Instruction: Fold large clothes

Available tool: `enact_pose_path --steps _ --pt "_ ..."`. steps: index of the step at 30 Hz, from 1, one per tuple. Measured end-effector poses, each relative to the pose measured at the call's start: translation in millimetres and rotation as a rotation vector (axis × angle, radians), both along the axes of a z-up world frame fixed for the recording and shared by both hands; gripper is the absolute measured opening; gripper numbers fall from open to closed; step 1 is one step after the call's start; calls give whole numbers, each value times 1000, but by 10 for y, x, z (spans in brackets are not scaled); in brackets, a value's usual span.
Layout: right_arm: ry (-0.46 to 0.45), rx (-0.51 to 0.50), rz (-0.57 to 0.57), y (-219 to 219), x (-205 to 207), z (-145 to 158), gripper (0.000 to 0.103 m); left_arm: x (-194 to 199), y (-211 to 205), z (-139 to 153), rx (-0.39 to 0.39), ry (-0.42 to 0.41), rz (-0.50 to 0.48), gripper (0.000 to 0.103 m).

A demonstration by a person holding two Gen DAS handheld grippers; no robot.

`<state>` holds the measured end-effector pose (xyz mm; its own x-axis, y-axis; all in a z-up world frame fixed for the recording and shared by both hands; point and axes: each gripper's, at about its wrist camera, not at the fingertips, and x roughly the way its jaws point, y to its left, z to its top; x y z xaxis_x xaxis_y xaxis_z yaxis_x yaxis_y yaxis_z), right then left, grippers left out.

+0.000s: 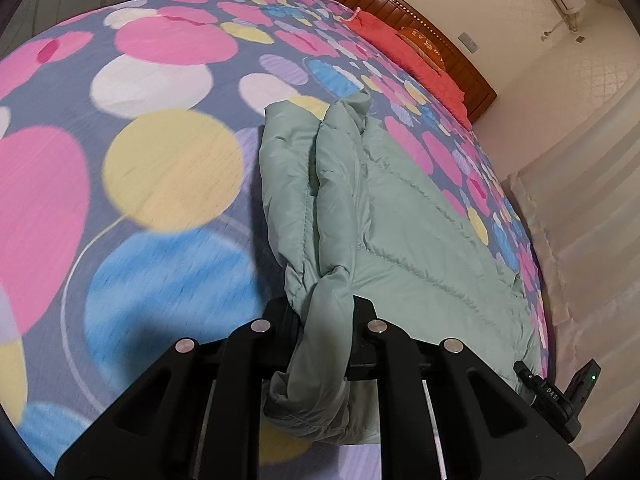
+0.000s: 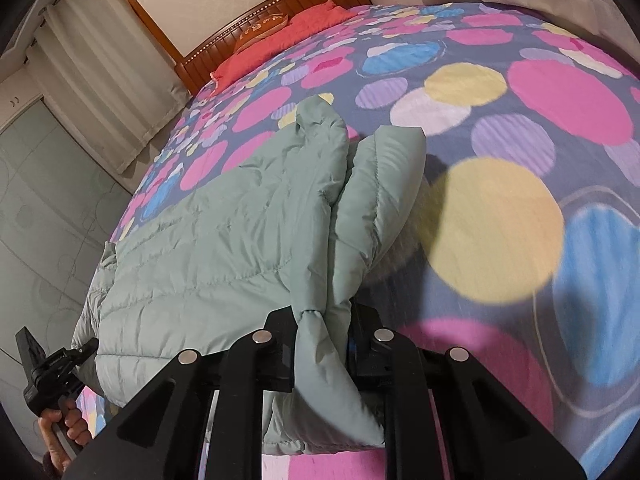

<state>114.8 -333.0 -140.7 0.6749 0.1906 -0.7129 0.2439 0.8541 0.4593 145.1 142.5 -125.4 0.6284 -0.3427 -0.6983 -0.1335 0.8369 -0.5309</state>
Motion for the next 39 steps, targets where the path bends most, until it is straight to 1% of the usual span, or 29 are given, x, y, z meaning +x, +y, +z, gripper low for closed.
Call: enact_pose_path --steps 7,18,27,31,35,39 --pt "9 17 5 11 -221 -51 17 -310 65 -44 -11 10 7 14" --pt "10 27 -1 5 -223 -136 17 -367 32 -119 13 17 6 14" --pt "9 41 -9 -12 -262 -159 20 -380 -78 -116 86 9 1 17" --pt "10 45 -16 -27 -283 -151 25 -387 -74 -88 103 15 11 23" --pt "13 25 -26 -32 -321 -101 26 -421 -66 -9 157 11 27 28" --pt "17 -10 -35 -26 -353 -29 27 -457 -67 75 212 7 42 31"
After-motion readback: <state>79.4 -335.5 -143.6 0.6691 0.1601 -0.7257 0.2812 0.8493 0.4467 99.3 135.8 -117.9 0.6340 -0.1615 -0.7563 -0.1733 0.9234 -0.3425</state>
